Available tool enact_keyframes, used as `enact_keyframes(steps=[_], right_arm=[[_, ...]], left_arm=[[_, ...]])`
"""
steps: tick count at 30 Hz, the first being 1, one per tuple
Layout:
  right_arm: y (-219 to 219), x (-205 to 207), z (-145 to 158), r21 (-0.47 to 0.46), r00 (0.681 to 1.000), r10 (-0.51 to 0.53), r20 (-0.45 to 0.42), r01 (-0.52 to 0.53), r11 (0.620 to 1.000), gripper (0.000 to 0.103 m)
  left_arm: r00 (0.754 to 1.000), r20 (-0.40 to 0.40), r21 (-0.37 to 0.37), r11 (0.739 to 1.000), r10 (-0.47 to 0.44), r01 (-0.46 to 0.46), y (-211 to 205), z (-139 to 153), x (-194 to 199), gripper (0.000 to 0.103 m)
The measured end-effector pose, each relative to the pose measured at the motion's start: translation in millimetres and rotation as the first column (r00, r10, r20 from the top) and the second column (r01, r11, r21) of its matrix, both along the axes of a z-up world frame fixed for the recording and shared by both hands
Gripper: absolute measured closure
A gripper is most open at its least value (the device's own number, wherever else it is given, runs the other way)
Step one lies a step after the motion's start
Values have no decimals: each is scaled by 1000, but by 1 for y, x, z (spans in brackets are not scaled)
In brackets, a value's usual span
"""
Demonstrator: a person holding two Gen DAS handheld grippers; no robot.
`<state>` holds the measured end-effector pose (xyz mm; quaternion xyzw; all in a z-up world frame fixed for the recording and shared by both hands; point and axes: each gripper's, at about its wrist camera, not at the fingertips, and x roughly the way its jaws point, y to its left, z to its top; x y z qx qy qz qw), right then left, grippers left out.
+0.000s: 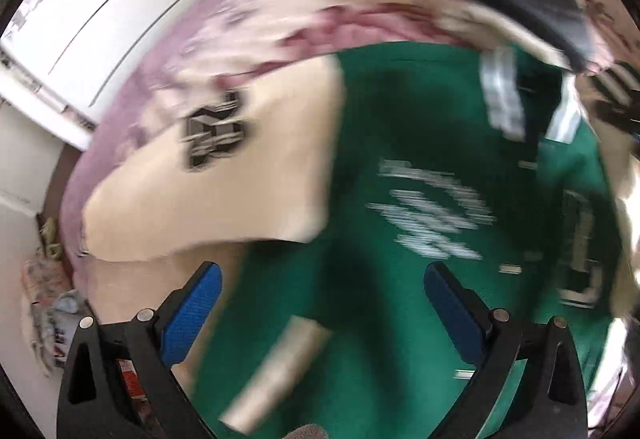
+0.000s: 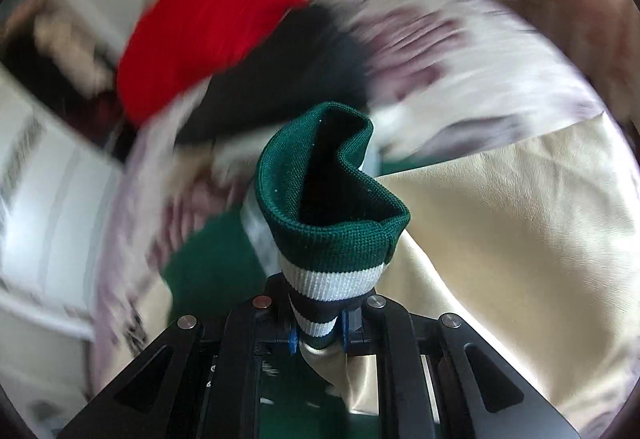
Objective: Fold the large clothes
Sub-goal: 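Carry the cuff across the jacket front with the right gripper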
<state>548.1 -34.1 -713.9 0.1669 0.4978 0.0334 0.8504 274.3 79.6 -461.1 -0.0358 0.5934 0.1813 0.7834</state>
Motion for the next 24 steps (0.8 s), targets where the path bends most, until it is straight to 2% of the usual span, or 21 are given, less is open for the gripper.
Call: enact_keyframes(steps=[2, 3, 5, 8, 9, 10, 11, 12, 13, 14, 15, 16, 18, 21, 22, 24], right_arm=[[77, 14, -37, -74, 995, 97, -34, -99, 992, 88], [100, 28, -56, -106, 989, 140, -56, -145, 984, 88], [180, 40, -87, -185, 971, 222, -91, -236, 954, 88], [254, 37, -121, -279, 938, 319, -133, -344, 896, 88], [279, 32, -132, -310, 925, 349, -148, -378, 872, 85], [288, 32, -138, -322, 915, 365, -173, -402, 857, 78], [297, 29, -143, -337, 910, 363, -200, -411, 847, 77], [294, 25, -136, -331, 910, 357, -209, -410, 850, 72], [288, 21, -129, -279, 910, 352, -221, -405, 871, 59], [275, 16, -121, -189, 911, 338, -238, -384, 904, 50], [260, 11, -111, -109, 915, 317, -249, -351, 930, 35], [240, 3, -101, -6, 924, 282, -257, -294, 956, 30], [192, -21, -74, 116, 944, 191, -268, -165, 979, 30], [104, -73, -39, 172, 952, -1, -307, 57, 984, 30], [72, -94, -39, 170, 940, -80, -333, 143, 975, 30], [20, -130, -50, 154, 891, -195, -410, 278, 948, 30]], left_arm=[[1000, -15, 17, 1000, 27, -27, 44, -6, -5, 0], [999, -23, 32, 999, 39, -38, 64, -9, -8, 0], [998, -31, 40, 998, 56, -54, 95, -15, -11, 0], [996, -35, 35, 996, 87, -86, 134, -19, -15, 0], [995, -33, 28, 995, 96, -95, 144, -21, -16, 0], [994, -36, 22, 994, 103, -103, 150, -22, -15, 0], [994, -36, 9, 994, 108, -107, 155, -23, -15, 0], [993, -36, -7, 994, 109, -110, 159, -23, -15, 0], [993, -37, -22, 994, 108, -109, 161, -23, -14, 0], [994, -33, -35, 994, 104, -105, 161, -21, -12, 0], [995, -27, -54, 994, 93, -94, 160, -19, -9, 0], [997, -23, -76, 994, 76, -77, 157, -17, -5, 0], [999, -10, -120, 992, 37, -38, 147, -13, 6, 0], [999, 19, -179, 983, -39, 41, 123, -10, 31, 0], [997, 31, -185, 980, -66, 71, 113, -10, 41, 0], [992, 51, -178, 976, -115, 122, 90, -12, 60, 0]])
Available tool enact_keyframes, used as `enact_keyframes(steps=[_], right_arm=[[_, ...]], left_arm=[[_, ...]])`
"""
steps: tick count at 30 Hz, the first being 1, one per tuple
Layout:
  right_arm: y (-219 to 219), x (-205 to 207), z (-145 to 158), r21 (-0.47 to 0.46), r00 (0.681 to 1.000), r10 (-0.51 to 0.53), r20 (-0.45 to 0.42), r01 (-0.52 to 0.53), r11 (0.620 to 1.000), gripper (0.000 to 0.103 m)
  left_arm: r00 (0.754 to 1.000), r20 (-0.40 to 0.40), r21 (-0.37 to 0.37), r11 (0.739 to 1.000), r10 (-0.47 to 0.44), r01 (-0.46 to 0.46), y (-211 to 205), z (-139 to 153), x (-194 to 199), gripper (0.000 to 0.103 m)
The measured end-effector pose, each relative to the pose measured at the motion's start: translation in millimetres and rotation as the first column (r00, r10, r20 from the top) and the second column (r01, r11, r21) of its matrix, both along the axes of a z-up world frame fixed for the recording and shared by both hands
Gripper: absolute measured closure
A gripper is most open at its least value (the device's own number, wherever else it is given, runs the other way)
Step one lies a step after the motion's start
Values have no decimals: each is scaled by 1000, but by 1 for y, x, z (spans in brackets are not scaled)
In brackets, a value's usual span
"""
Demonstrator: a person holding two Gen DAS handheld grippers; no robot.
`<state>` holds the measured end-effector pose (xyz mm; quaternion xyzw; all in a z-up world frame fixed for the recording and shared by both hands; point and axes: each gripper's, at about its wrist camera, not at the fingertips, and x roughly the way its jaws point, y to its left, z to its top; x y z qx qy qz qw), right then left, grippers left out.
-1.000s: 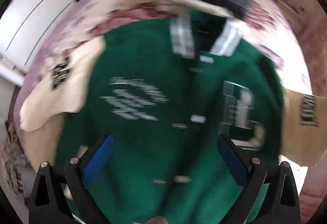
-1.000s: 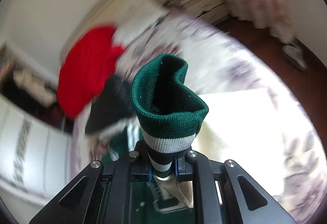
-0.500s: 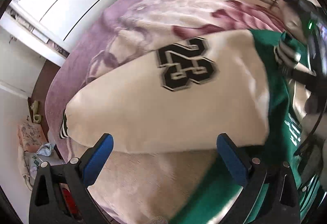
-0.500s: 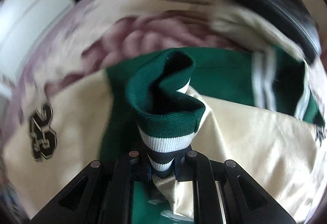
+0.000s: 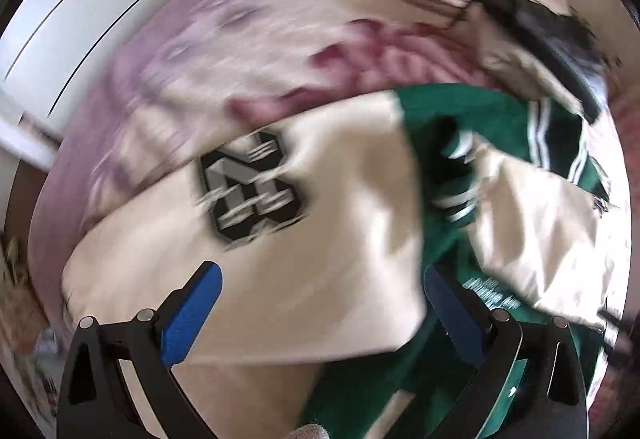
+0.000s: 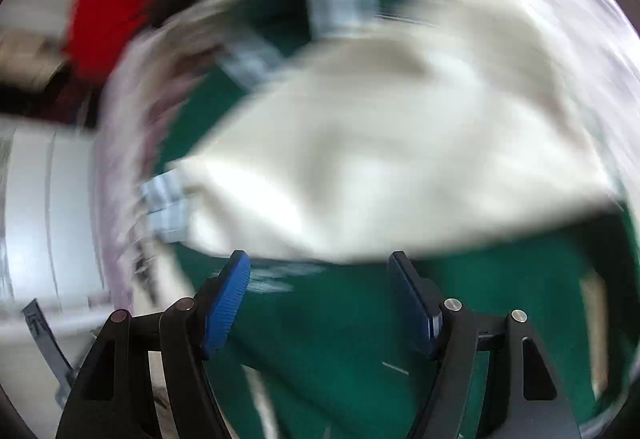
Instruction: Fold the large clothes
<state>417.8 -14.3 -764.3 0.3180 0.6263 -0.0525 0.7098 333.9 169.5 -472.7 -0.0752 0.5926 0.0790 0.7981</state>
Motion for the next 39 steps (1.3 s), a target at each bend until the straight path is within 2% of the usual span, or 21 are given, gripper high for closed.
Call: enact_keyframes(steps=[3, 5, 7, 9, 11, 13, 14, 15, 17, 19, 21, 24, 26, 29, 32, 33, 34, 35, 36, 39], right_arm=[[-77, -53, -35, -37, 981, -166, -102, 163, 986, 30], [-109, -67, -61, -91, 971, -195, -137, 183, 979, 33], [-137, -70, -69, -166, 969, -233, -87, 216, 962, 45], [-167, -71, -72, -196, 950, -312, -23, 302, 933, 51], [-199, -80, -81, -174, 894, -449, 20, 445, 878, 57], [-216, -89, -96, -91, 843, -537, 12, 536, 839, 59], [-219, -91, -101, -63, 837, -547, -5, 546, 836, 59], [-216, -91, -102, -58, 846, -533, -15, 531, 845, 58], [-208, -90, -95, -42, 886, -463, -33, 461, 886, 53], [-199, -95, -83, -15, 912, -403, -76, 403, 915, 37], [-187, -115, -67, 46, 926, -365, -95, 371, 928, 36], [-148, -148, -58, 99, 946, -262, -191, 284, 954, 36], [-101, -170, -60, 114, 952, -148, -267, 183, 976, 36], [-31, -191, -67, 123, 954, 10, -299, 28, 992, 36], [36, -190, -87, 19, 941, 143, -307, -144, 989, 37], [56, -189, -95, -26, 933, 182, -311, -200, 979, 52], [69, -189, -101, -86, 927, 196, -321, -235, 968, 92], [75, -191, -104, -133, 925, 163, -343, -220, 966, 93], [76, -193, -105, -137, 930, 126, -345, -183, 974, 95], [75, -202, -96, -74, 943, 52, -329, -81, 994, 97]], left_arm=[[999, 21, 14, 999, -50, 50, -36, -5, 26, 0], [997, 24, 38, 996, -80, 79, -58, -9, 39, 0], [994, 14, 85, 990, -110, 108, -79, -17, 50, 0], [992, -5, 136, 983, -128, 127, -93, -29, 59, 0], [991, -41, 181, 974, -128, 133, -102, -46, 63, 0], [989, -94, 199, 972, -111, 128, -104, -63, 65, 0], [989, -111, 195, 973, -102, 122, -103, -68, 66, 0], [988, -129, 195, 974, -89, 114, -102, -72, 65, 0], [989, -129, 188, 978, -70, 93, -96, -68, 60, 0], [991, -112, 189, 978, -71, 91, -91, -55, 50, 0], [993, -86, 189, 977, -82, 97, -84, -38, 30, 0], [991, -85, 209, 970, -104, 120, -80, -23, -7, 0], [987, -106, 227, 963, -121, 143, -80, -18, -38, 0], [977, -158, 258, 949, -144, 182, -82, -23, -87, 0], [958, -246, 285, 933, -151, 220, -80, -45, -131, 0], [953, -269, 277, 937, -137, 213, -76, -50, -142, 0], [952, -283, 261, 946, -116, 193, -71, -54, -153, 0], [951, -294, 249, 952, -99, 176, -66, -56, -161, 0], [951, -299, 238, 958, -84, 160, -60, -56, -167, 0], [957, -290, 188, 980, -9, 66, -33, -53, -178, 0]])
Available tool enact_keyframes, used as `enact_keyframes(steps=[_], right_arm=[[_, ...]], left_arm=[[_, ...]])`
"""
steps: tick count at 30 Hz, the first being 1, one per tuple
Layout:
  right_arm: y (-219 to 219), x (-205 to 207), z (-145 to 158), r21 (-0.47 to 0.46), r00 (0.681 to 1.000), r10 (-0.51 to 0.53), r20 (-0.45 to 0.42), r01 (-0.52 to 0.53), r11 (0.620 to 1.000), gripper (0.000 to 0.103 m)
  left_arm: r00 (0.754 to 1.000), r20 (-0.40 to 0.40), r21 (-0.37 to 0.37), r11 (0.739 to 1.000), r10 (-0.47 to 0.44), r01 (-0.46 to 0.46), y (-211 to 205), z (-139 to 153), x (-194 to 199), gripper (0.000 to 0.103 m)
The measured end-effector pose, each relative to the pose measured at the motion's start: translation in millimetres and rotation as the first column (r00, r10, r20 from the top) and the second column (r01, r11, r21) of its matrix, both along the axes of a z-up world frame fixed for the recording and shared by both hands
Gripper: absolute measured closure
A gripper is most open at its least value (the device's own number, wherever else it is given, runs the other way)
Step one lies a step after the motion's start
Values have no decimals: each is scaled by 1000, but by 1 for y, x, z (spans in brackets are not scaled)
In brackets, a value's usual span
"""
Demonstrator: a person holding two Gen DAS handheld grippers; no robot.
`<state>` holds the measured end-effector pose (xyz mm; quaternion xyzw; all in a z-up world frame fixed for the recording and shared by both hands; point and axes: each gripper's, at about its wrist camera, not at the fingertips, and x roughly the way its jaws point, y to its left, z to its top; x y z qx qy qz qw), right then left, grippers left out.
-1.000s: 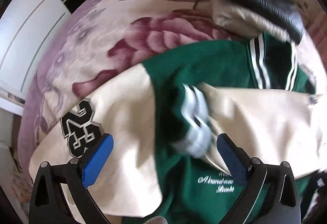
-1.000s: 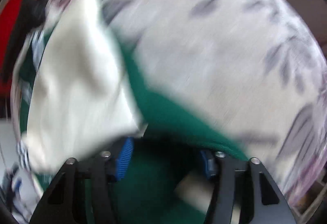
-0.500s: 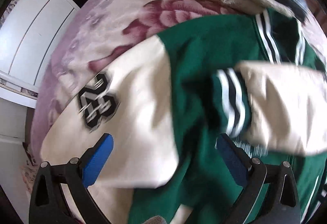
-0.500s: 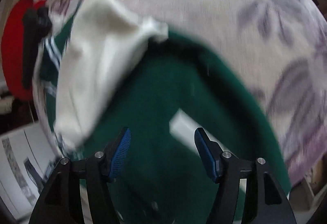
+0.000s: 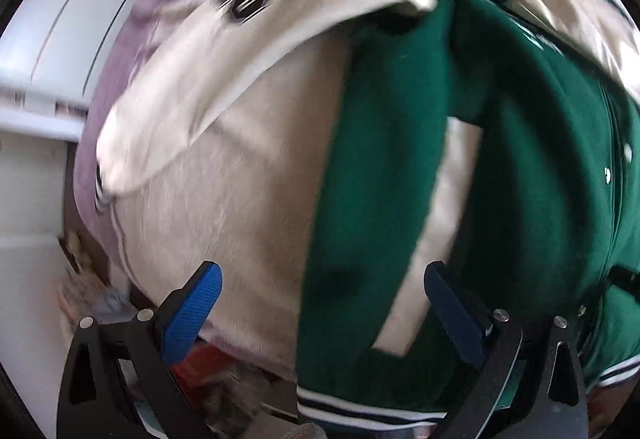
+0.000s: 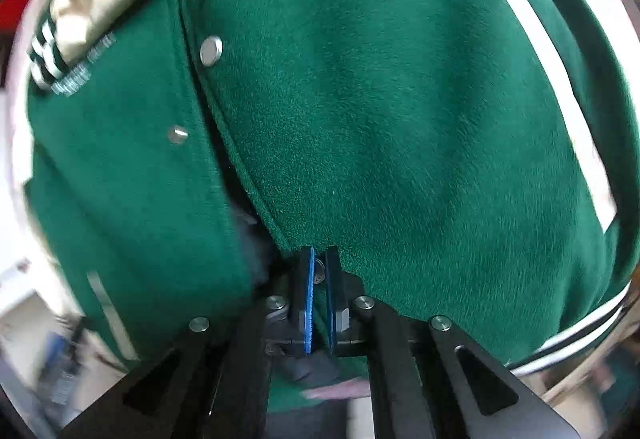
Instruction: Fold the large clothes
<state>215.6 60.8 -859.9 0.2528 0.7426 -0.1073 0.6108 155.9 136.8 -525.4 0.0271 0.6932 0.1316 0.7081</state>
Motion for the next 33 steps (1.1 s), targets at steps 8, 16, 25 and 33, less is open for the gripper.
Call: enact_keyframes(steps=[8, 16, 25, 33], right_arm=[[-22, -15, 7, 96, 995, -100, -23, 102, 990, 40], [4, 9, 35, 135, 972, -193, 137, 174, 975, 39], [29, 74, 49, 131, 967, -167, 194, 143, 981, 39], [76, 111, 29, 120, 971, -150, 186, 129, 984, 36]], left_arm=[[778, 34, -367, 732, 627, -574, 176, -18, -4, 0], [353, 2, -588, 287, 936, -757, 304, -89, 13, 54], [345, 371, -596, 506, 862, -624, 365, -21, 71, 99], [366, 79, -744, 299, 927, -598, 401, -90, 65, 77]])
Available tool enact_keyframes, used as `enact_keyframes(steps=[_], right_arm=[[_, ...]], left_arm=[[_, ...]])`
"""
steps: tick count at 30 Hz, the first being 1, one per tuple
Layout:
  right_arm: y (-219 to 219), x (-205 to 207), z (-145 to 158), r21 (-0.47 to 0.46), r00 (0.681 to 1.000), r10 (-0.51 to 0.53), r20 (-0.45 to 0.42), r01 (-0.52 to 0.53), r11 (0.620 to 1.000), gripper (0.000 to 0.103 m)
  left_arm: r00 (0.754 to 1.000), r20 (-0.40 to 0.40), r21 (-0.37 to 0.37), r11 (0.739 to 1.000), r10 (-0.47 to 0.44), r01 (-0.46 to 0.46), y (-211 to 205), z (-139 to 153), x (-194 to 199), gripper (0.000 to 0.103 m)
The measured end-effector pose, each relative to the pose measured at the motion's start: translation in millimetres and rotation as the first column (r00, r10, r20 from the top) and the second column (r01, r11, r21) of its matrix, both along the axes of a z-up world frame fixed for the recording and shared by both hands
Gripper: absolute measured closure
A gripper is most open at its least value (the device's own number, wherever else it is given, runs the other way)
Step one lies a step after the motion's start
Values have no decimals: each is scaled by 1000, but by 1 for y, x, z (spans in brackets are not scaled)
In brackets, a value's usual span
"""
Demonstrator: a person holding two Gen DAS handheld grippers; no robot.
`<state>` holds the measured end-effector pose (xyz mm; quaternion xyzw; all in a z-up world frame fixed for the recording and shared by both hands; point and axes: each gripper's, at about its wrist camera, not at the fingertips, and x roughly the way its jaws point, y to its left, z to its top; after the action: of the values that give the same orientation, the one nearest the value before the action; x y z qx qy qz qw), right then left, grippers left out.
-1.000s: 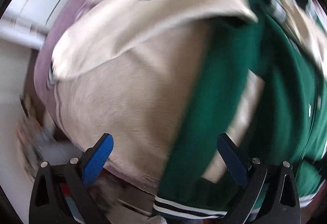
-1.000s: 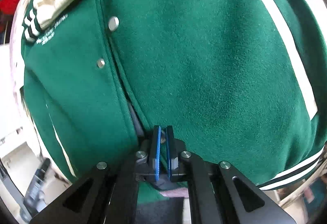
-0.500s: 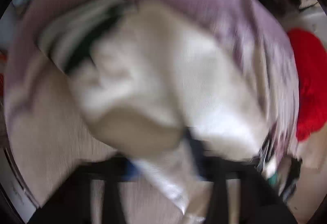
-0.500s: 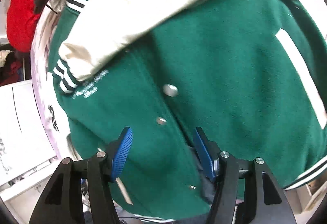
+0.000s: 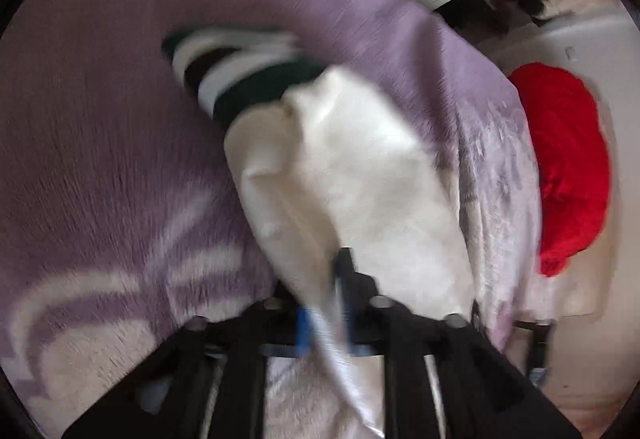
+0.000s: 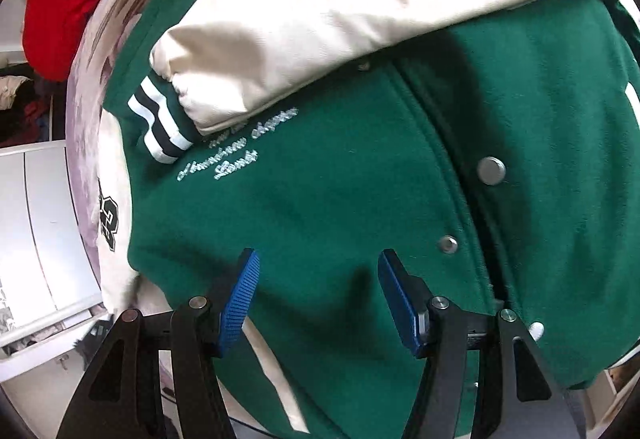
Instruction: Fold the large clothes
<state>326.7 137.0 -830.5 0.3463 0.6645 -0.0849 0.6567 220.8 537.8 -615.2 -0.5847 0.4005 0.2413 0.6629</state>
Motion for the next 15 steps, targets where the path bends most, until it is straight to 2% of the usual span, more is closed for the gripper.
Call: enact_keyframes(steps=[1, 2, 3, 5, 8, 9, 10, 11, 13, 15], right_arm=[[2, 2, 0, -12, 1000, -2, 2, 2, 1000, 22], [2, 4, 1, -32, 1000, -7, 11, 8, 999, 15], [5, 11, 0, -58, 1000, -9, 19, 11, 998, 5], [3, 21, 2, -144, 1000, -5, 31, 10, 989, 4], [-3, 34, 5, -187, 998, -23, 53, 33, 982, 4], [-6, 38, 6, -188, 998, -34, 62, 45, 981, 4], [-8, 43, 7, -195, 997, -44, 69, 56, 979, 4], [-10, 47, 7, -209, 996, -44, 71, 58, 976, 4], [-11, 60, 7, -266, 997, -35, 64, 51, 963, 4], [-11, 73, 10, -364, 999, -13, 48, 30, 931, 4]], left_arm=[[1000, 10, -39, 999, 9, -8, -1, -4, -7, 51], [998, 56, -83, 996, 31, -26, -1, -10, -15, 36], [994, 97, -105, 993, 55, -45, 0, -13, -22, 34], [993, 102, -114, 993, 55, -43, 2, -13, -24, 34], [995, 78, -77, 996, 59, -53, 15, -14, -6, 34], [995, 77, -61, 996, 63, -58, 17, -11, -5, 35], [996, 61, -13, 998, 65, -64, 18, -8, 4, 37], [997, 46, 53, 996, 66, -68, 19, -1, 11, 58], [999, -2, 162, 986, 40, -39, 20, 12, 34, 94], [999, 13, 231, 972, 30, -32, 22, 31, 50, 98]])
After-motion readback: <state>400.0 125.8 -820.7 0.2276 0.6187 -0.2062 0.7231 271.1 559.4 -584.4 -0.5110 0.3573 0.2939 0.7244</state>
